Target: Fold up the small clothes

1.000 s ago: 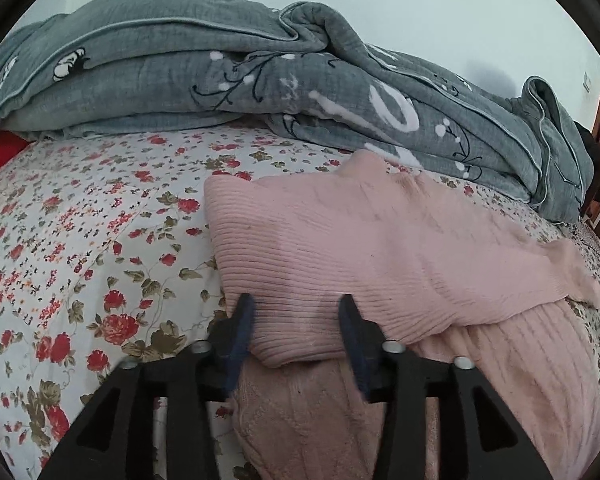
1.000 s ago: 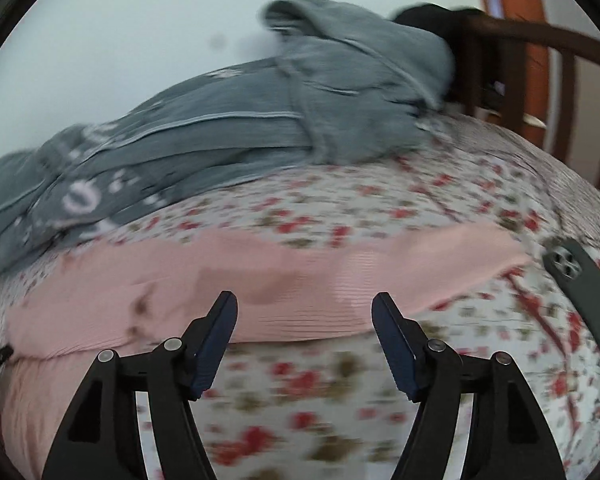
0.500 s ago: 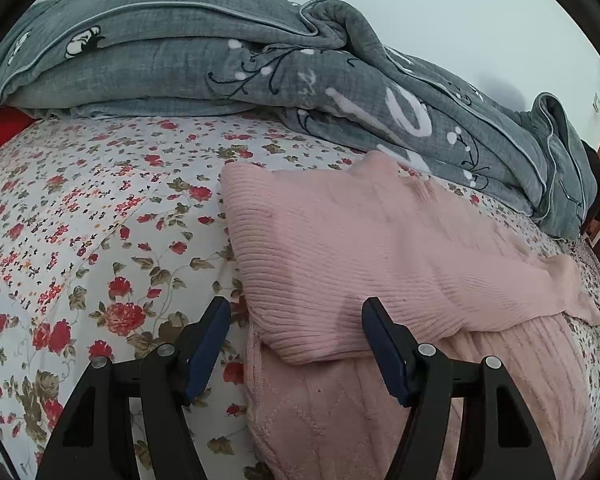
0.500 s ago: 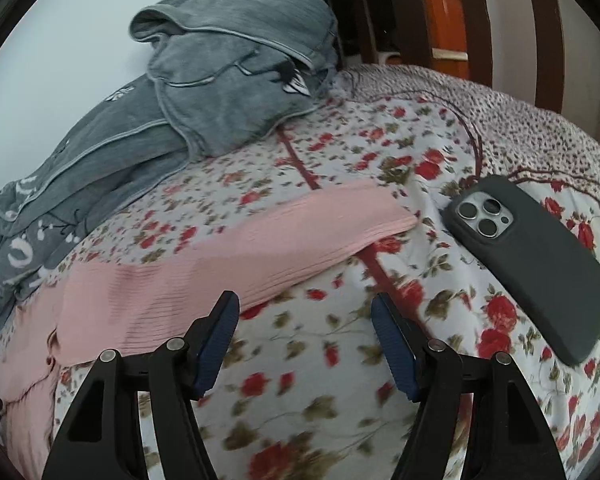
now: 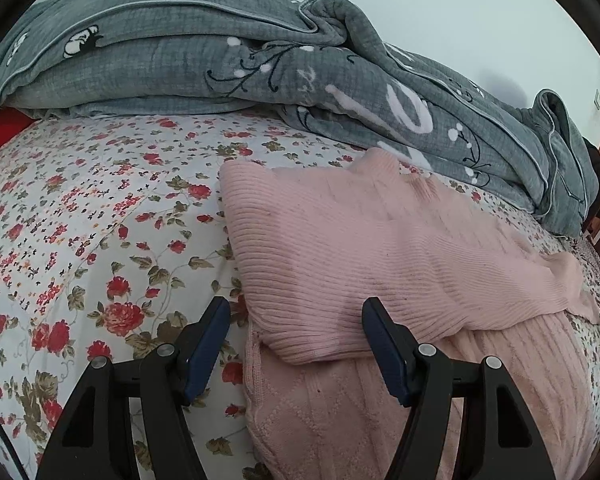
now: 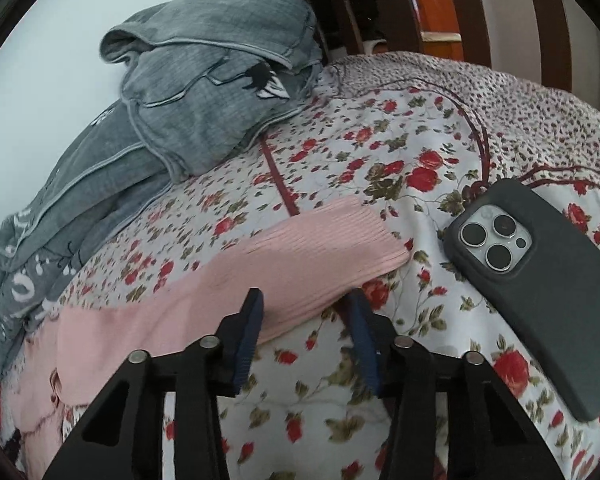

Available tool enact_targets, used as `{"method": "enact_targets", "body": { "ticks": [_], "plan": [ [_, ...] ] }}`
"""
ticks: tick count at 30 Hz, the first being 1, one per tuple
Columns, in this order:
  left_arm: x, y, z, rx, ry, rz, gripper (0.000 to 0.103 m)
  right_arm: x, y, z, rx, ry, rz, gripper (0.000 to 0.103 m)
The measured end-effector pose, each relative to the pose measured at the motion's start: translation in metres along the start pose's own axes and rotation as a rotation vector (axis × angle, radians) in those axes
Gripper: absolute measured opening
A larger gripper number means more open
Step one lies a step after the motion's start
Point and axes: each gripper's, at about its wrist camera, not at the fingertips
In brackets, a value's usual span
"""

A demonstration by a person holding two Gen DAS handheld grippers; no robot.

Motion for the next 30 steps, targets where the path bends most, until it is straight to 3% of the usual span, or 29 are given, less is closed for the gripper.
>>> {"method": "enact_targets", "body": {
  "ticks": [2,3,4,9,13,19,22,27,30],
  "plan": [
    [0.0,0.0,0.0,0.001,0.001,0.001,0.067,0.001,0.001,0.003,0.015,-0.01,0.007,0.027],
    [0.0,0.0,0.0,0.002,0.003,0.002,0.067,0.001,0.001,0.004,0.019,-0.013,0.013,0.011],
    [0.0,0.0,0.0,0.002,0.004,0.004,0.067,0.001,0.001,0.004,0.02,0.002,0.018,0.007],
    [-0.002,0.0,-0.004,-0.014,0.017,0.012,0.067,-0.02,-0.001,-0.014,-0.055,-0.067,0.115,0.005],
    [-0.004,-0.001,-0.008,-0.039,0.025,0.017,0.067,-0.048,-0.004,-0.041,-0.146,-0.147,0.247,0.005],
    [-0.007,-0.001,-0.01,-0.057,0.027,0.029,0.067,-0.087,-0.001,-0.08,-0.125,-0.073,0.373,0.005],
    [-0.013,0.0,-0.015,-0.089,0.02,0.05,0.067,-0.105,-0.001,-0.12,-0.171,0.013,0.411,0.005],
    [-0.029,0.003,-0.031,-0.145,-0.012,0.089,0.067,-0.13,-0.019,-0.234,-0.413,0.085,0.443,0.005],
    [-0.038,0.004,-0.038,-0.113,0.037,0.113,0.068,-0.138,-0.034,-0.298,-0.498,0.152,0.413,0.005]
  ]
}}
Point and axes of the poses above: each gripper's, at about its wrist camera, not at the fingertips, and x roughly the way its jaws point, z to its right, y to its top, and after that the axes turned 5 degrees about -x, right-handed
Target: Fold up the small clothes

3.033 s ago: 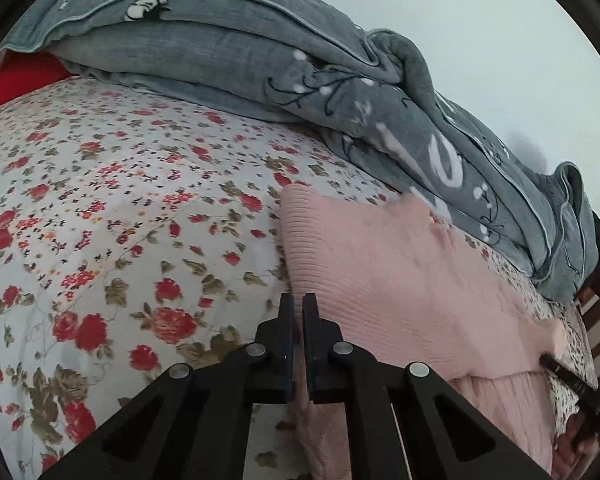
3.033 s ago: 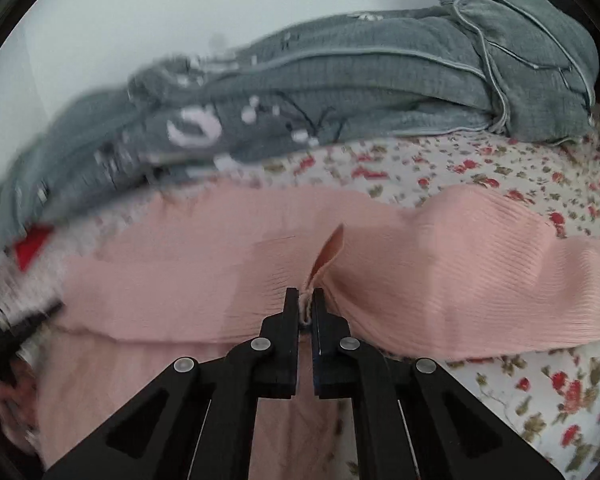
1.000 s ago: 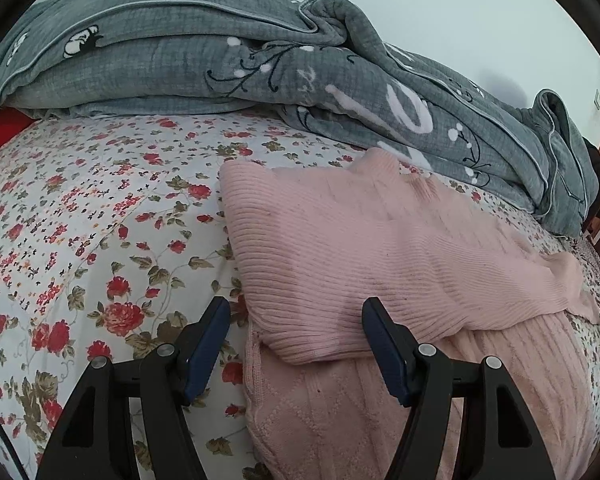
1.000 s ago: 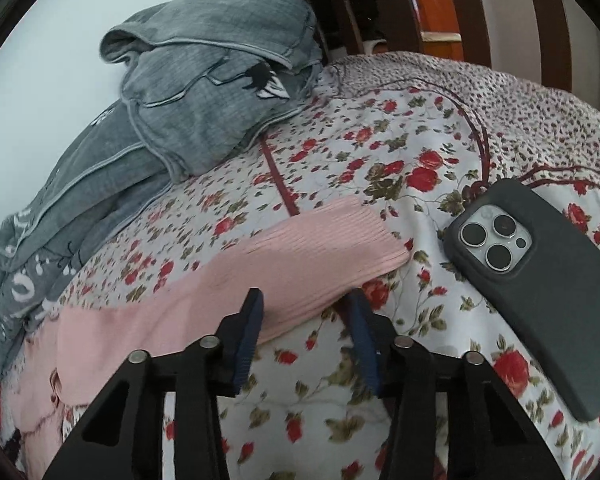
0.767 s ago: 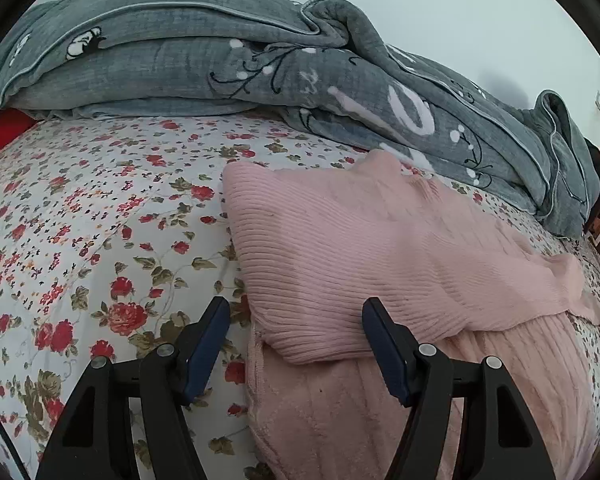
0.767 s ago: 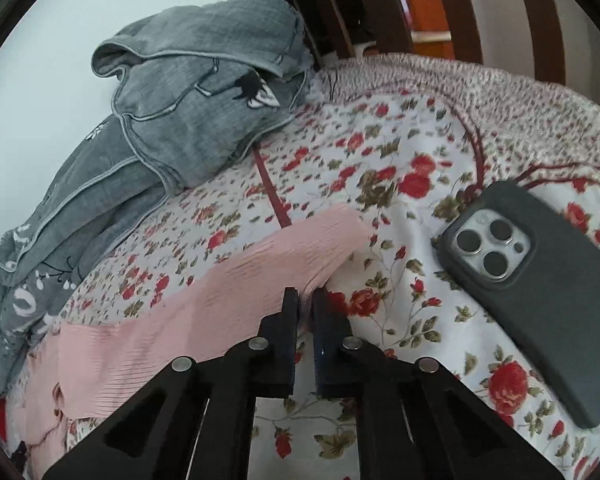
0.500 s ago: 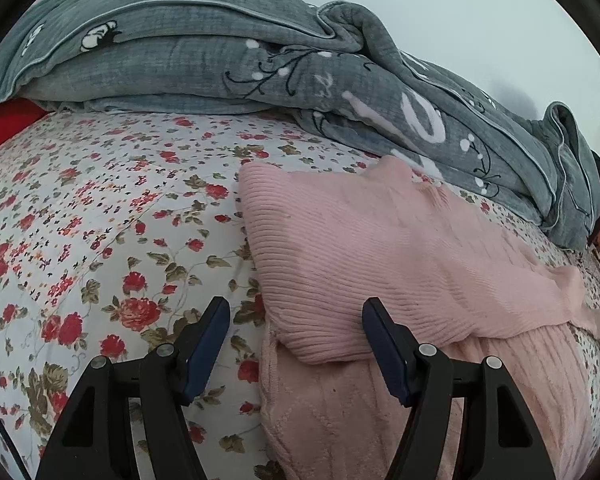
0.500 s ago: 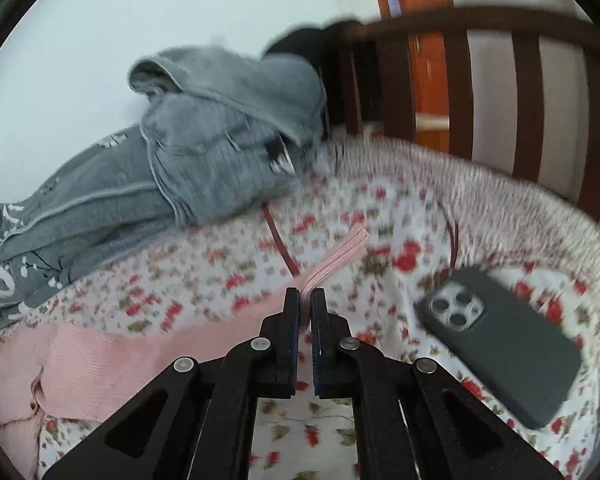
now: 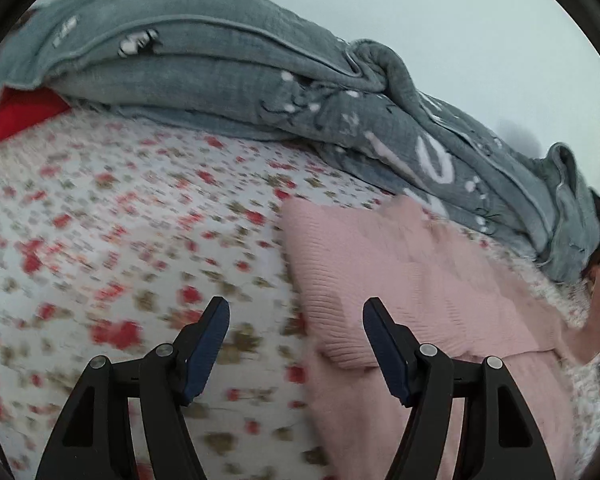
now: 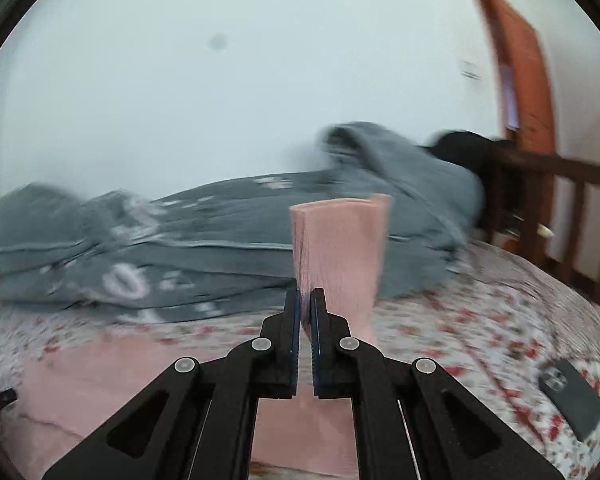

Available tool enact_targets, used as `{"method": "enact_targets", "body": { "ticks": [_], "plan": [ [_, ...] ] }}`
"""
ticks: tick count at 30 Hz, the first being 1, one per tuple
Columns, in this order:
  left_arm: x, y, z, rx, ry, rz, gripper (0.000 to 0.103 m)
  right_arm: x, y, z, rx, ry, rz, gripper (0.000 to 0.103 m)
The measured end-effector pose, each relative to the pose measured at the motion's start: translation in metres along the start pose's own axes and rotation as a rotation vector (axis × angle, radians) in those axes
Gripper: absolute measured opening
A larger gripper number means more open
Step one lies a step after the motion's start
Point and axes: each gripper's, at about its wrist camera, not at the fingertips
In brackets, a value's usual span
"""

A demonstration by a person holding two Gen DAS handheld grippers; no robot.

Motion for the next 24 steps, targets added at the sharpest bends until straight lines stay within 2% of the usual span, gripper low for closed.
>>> {"method": "enact_targets", "body": {
  "ticks": [2,7,11,15,17,20,21,24],
  "plan": [
    [-0.006,0.003,-0.01,-0.003,0.021,0.016,0.068,0.001,0.011,-0.051,-0.03,0.088,-0.015,0.005],
    [-0.018,0.012,-0.049,-0.109,0.038,0.029,0.068,0.005,0.012,-0.159,-0.083,0.271,-0.069,0.005],
    [-0.024,0.016,-0.072,-0.147,0.078,0.048,0.068,0.018,-0.014,-0.245,-0.131,0.405,-0.165,0.005],
    [-0.022,0.015,-0.085,-0.177,0.081,0.039,0.068,0.033,-0.053,-0.304,-0.231,0.445,-0.255,0.005],
    [-0.019,0.015,-0.089,-0.188,0.08,0.026,0.068,0.038,-0.069,-0.317,-0.258,0.462,-0.301,0.006],
    [-0.016,0.014,-0.089,-0.194,0.071,0.018,0.068,0.048,-0.083,-0.316,-0.274,0.525,-0.36,0.03],
    [-0.017,0.014,-0.087,-0.186,0.071,0.024,0.068,0.047,-0.083,-0.31,-0.273,0.528,-0.359,0.041],
    [-0.018,0.013,-0.075,-0.147,0.058,0.04,0.068,0.032,-0.072,-0.274,-0.231,0.529,-0.3,0.055]
  ]
}}
Point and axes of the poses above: each gripper's, at about its wrist camera, not at the fingertips, and x roughly the way its jaws point, z to its right, y to its top, and after that the axes turned 5 degrees about -x, right-handed
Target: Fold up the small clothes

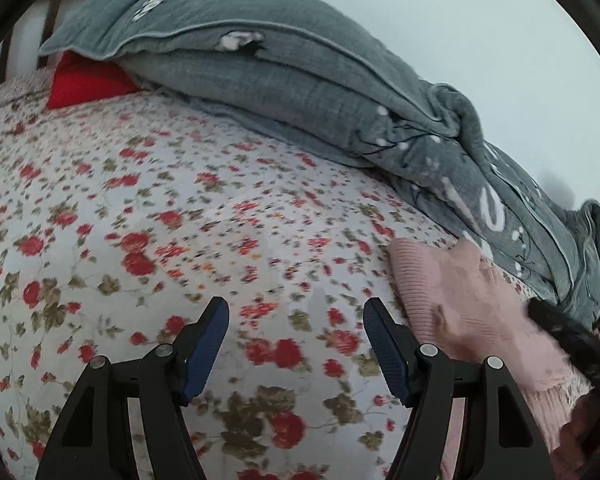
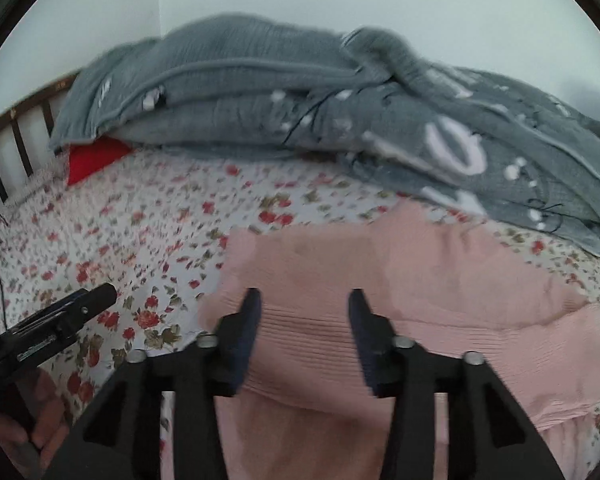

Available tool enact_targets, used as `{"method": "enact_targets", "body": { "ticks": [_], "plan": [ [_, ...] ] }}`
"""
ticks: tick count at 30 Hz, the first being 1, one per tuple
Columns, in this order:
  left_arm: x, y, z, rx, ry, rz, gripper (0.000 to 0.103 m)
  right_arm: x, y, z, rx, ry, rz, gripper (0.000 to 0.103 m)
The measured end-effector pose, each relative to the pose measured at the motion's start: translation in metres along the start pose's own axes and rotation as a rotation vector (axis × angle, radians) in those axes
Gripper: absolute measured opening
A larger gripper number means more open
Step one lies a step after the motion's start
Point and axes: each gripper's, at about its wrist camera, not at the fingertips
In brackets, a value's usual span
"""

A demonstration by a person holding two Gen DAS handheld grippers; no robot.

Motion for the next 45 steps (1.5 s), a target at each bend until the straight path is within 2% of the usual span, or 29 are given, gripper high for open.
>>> {"method": "enact_targets", "body": {
  "ticks": [4,6,7,10,13,16,19,30,32,37,45],
  "plan": [
    [0.004,-0.005,0.023,0.037,-0.091,-0.032,0.068,-0.039,-0.012,0.048,0.039,-0.037,0.048,0.06],
    [0.008,-0.01,0.037,0.044,-0.162,-0.061,0.068,-0.057,-0.024,0.078,0.053,-0.105,0.062,0.061],
    [0.009,-0.012,0.043,0.053,-0.181,-0.065,0.067,-0.065,-0.034,0.097,0.066,-0.155,0.065,0.061],
    [0.013,-0.018,0.069,0.118,-0.211,-0.065,0.064,-0.074,-0.057,0.144,0.15,-0.217,0.047,0.061],
    [0.018,-0.024,0.094,0.202,-0.206,-0.058,0.055,-0.075,-0.079,0.178,0.241,-0.192,0.027,0.061],
    [0.025,-0.027,0.108,0.258,-0.18,-0.062,0.046,-0.076,-0.099,0.206,0.351,-0.107,0.017,0.061],
    [0.033,-0.029,0.114,0.279,-0.161,-0.081,0.037,-0.073,-0.103,0.214,0.348,-0.081,-0.009,0.061],
    [0.048,-0.031,0.11,0.26,-0.115,-0.108,0.033,-0.081,-0.129,0.222,0.395,-0.019,0.011,0.064],
    [0.048,-0.032,0.11,0.264,-0.112,-0.103,0.029,-0.081,-0.13,0.223,0.408,-0.007,0.016,0.066],
    [0.04,-0.033,0.11,0.274,-0.128,-0.058,0.009,-0.08,-0.13,0.223,0.407,-0.004,0.015,0.066],
    [0.019,-0.033,0.12,0.321,-0.159,0.021,0.006,-0.077,-0.129,0.225,0.41,-0.004,0.005,0.066]
  ]
}}
Point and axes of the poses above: each gripper's, at about its wrist camera, not at the fingertips, and x roughly the way its jaws point, z to its right, y to its top, and after that the axes turned 5 degrees about -x, right-handed
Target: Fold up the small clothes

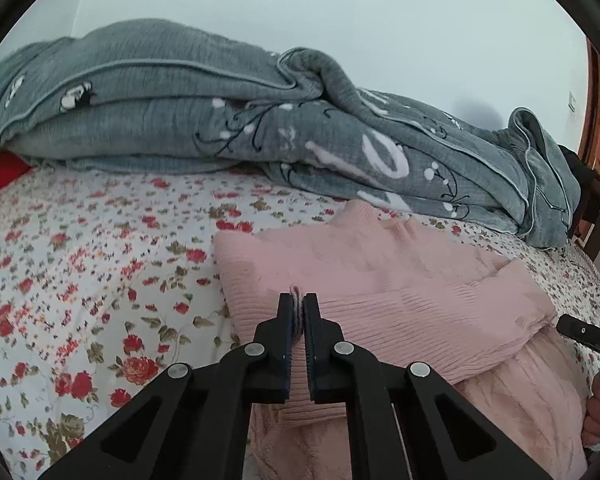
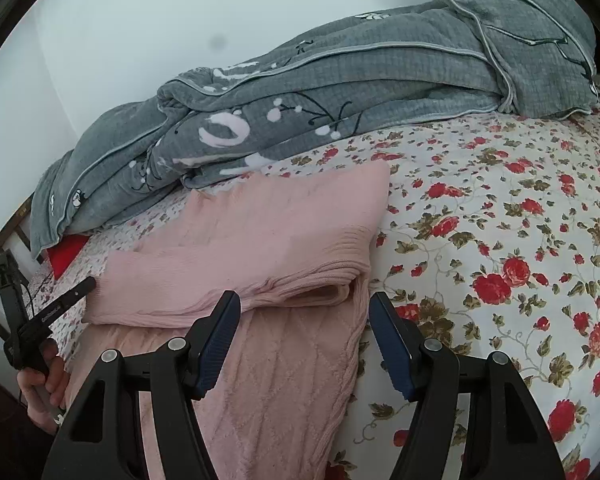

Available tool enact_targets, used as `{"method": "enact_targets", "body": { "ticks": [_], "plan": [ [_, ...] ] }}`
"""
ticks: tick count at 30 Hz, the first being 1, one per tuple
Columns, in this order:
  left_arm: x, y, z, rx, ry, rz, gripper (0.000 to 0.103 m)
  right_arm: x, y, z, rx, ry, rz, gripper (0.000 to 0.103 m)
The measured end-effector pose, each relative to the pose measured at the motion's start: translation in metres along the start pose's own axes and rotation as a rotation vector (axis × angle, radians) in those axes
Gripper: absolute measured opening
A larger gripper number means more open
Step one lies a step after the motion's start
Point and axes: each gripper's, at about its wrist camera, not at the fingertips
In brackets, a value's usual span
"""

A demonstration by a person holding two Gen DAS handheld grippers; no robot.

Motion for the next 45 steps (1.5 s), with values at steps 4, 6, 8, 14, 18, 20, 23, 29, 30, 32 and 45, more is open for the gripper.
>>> {"method": "enact_targets", "body": {
  "ticks": [4,6,8,14,18,20,23,29,30,32,45],
  "plan": [
    [-0.01,0.009,0.001,-0.01,0.005,0.031,0.006,0.0,0.0,0.002,0.01,0.008,0.0,0.066],
    [-0.013,0.014,0.0,-0.024,-0.006,0.043,0.006,0.0,0.0,0.003,0.015,0.014,-0.001,0.066],
    [-0.013,0.023,0.0,-0.043,-0.018,0.053,0.006,0.001,0.0,0.004,0.021,0.016,-0.003,0.066],
    [-0.004,0.053,0.014,-0.021,-0.007,0.077,0.006,0.003,0.0,0.006,0.031,0.023,-0.008,0.066],
    [0.017,0.043,0.008,-0.045,0.064,0.05,0.006,0.002,0.0,0.006,0.032,0.025,-0.001,0.066],
    [0.038,0.031,0.0,-0.067,0.114,-0.031,0.006,0.003,0.0,0.007,0.035,0.025,-0.002,0.066],
    [0.048,0.03,-0.013,-0.123,0.097,-0.109,0.006,0.002,0.0,0.006,0.035,0.025,-0.001,0.066],
    [0.032,0.034,-0.014,-0.131,0.043,-0.078,0.009,-0.011,0.015,0.001,0.024,0.012,0.057,0.066],
    [0.032,0.034,-0.012,-0.117,0.036,-0.085,0.013,-0.012,0.019,-0.002,0.012,0.005,0.07,0.067],
    [0.037,0.032,-0.007,-0.082,0.045,-0.099,0.027,-0.013,0.027,-0.009,-0.024,-0.034,0.089,0.067],
    [0.016,0.044,-0.014,-0.129,-0.089,0.029,0.005,0.005,0.031,-0.011,-0.04,-0.076,0.059,0.067]
  ]
}}
Point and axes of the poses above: each gripper's, at about its wrist camera, not at the fingertips, and x roughly the way its jaws point, z to its right, y to its top, and after that the axes turned 5 degrees about -x, right-handed
